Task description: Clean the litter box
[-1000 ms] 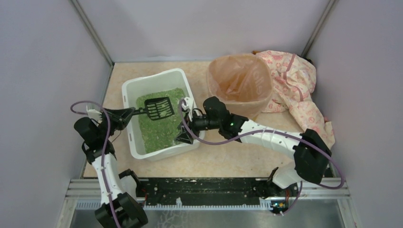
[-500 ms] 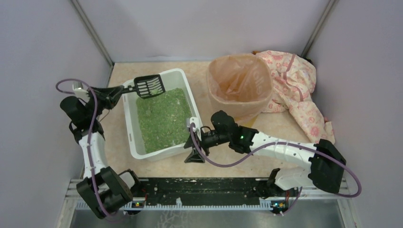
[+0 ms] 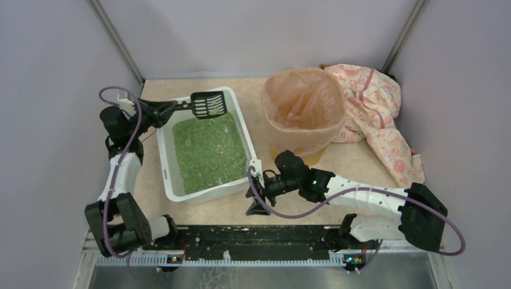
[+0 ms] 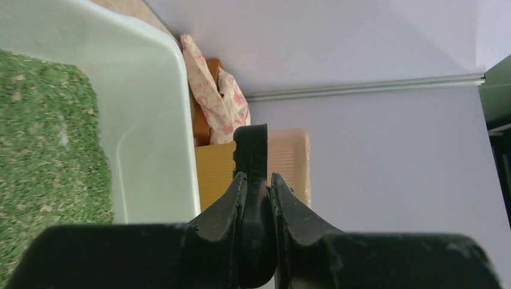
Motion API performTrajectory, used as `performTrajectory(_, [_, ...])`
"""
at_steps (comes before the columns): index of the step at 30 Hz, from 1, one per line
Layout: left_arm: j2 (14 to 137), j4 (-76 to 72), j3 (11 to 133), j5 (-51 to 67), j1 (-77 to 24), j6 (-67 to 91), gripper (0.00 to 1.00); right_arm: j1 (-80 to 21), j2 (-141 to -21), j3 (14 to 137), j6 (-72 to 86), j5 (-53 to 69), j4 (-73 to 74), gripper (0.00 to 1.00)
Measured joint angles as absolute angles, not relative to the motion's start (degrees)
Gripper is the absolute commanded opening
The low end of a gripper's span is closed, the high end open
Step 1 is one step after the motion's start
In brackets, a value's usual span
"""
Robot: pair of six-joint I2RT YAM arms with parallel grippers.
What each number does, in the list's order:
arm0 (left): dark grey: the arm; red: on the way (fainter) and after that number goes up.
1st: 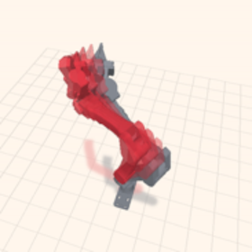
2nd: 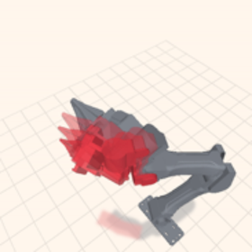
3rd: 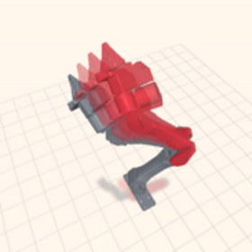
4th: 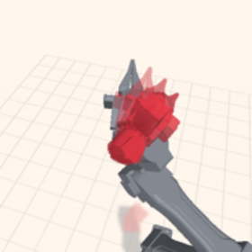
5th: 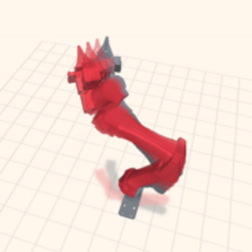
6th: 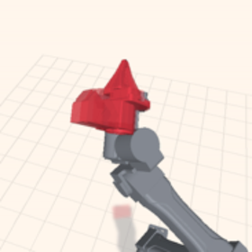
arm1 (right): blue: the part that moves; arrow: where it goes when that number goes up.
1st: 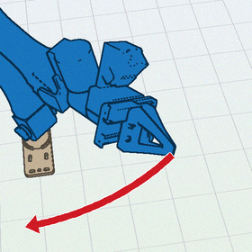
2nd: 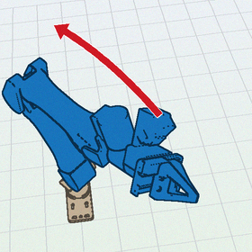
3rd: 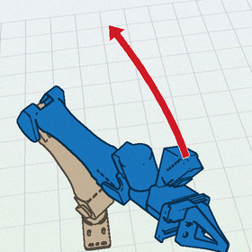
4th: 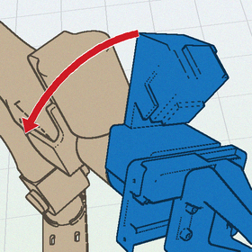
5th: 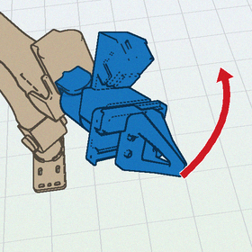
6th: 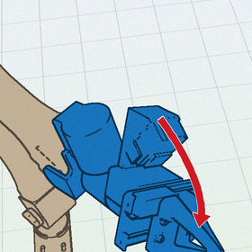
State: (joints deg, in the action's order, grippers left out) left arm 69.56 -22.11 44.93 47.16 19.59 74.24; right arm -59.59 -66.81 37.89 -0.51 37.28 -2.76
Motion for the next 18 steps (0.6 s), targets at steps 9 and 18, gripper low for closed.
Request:
performTrajectory(9, [80.3,-22.1,62.0,40.9,5.4,74.9,0.00,-59.6,-66.8,37.8,-1.9,35.9,-0.4,0.65])
performTrajectory(18, [88.9,-21.2,77.5,35.0,-3.9,73.9,0.00,-59.6,-65.1,33.8,-1.5,34.2,0.0,0.65])
